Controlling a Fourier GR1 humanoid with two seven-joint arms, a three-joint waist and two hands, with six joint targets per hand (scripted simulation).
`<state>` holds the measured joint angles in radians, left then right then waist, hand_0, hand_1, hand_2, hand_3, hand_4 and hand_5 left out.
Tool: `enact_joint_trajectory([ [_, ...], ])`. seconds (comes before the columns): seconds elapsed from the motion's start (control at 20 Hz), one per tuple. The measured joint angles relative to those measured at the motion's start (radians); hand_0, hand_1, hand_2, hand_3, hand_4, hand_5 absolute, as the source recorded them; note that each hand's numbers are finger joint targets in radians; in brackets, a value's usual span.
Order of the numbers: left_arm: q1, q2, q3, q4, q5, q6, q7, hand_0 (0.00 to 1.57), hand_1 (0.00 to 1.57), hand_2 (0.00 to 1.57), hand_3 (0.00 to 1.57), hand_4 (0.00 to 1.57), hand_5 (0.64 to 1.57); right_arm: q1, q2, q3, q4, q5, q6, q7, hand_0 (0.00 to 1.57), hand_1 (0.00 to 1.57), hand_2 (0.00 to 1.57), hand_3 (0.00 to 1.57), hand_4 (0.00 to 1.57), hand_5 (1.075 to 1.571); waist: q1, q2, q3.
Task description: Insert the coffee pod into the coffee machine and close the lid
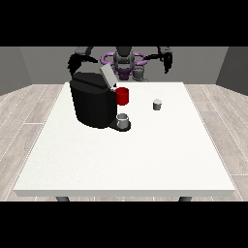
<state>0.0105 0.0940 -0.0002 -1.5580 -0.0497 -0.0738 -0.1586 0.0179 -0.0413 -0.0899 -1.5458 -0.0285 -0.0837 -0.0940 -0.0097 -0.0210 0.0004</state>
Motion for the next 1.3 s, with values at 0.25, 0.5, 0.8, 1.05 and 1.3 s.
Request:
enact_joint_trajectory([
  [0.25, -0.094, 0.075, 0.045, 0.055, -0.048, 0.001, 0.039, 0.00, 0.00, 0.00, 0.00, 0.00, 1.571, -0.019, 0.011, 0.017, -0.006, 0.007, -0.005, -0.005, 0.00, 0.00, 0.00, 0.00, 0.19, 1.571, -0.034, 0.034, -0.0002],
  [0.5, -0.201, 0.144, 0.108, 0.160, -0.023, -0.051, 0.104, 0.00, 0.00, 0.00, 0.00, 0.00, 1.571, -0.044, 0.015, 0.036, -0.011, 0.007, -0.005, -0.005, 0.00, 0.00, 0.00, 0.00, 0.28, 1.571, -0.067, 0.071, -0.0003],
  [0.8, -0.317, 0.186, 0.140, 0.315, -0.055, -0.047, 0.119, 0.00, 0.00, 0.00, 0.00, 0.00, 1.571, -0.105, 0.024, 0.055, -0.009, 0.010, -0.006, 0.007, 0.00, 0.00, 0.00, 0.00, 0.34, 1.571, -0.107, 0.148, -0.0005],
  [1.05, -0.393, 0.212, 0.156, 0.450, -0.086, -0.043, 0.098, 0.00, 0.00, 0.00, 0.00, 0.00, 1.571, -0.144, 0.028, 0.086, 0.011, 0.020, -0.058, 0.020, 0.00, 0.00, 0.00, 0.00, 0.37, 1.571, -0.111, 0.185, -0.0006],
  [1.3, -0.455, 0.241, 0.149, 0.544, -0.121, -0.063, 0.106, 0.00, 0.00, 0.00, 0.00, 0.00, 1.571, -0.197, 0.013, 0.062, 0.063, 0.027, -0.072, 0.046, 0.00, 0.00, 0.00, 0.00, 0.43, 1.571, -0.100, 0.196, -0.0006],
])
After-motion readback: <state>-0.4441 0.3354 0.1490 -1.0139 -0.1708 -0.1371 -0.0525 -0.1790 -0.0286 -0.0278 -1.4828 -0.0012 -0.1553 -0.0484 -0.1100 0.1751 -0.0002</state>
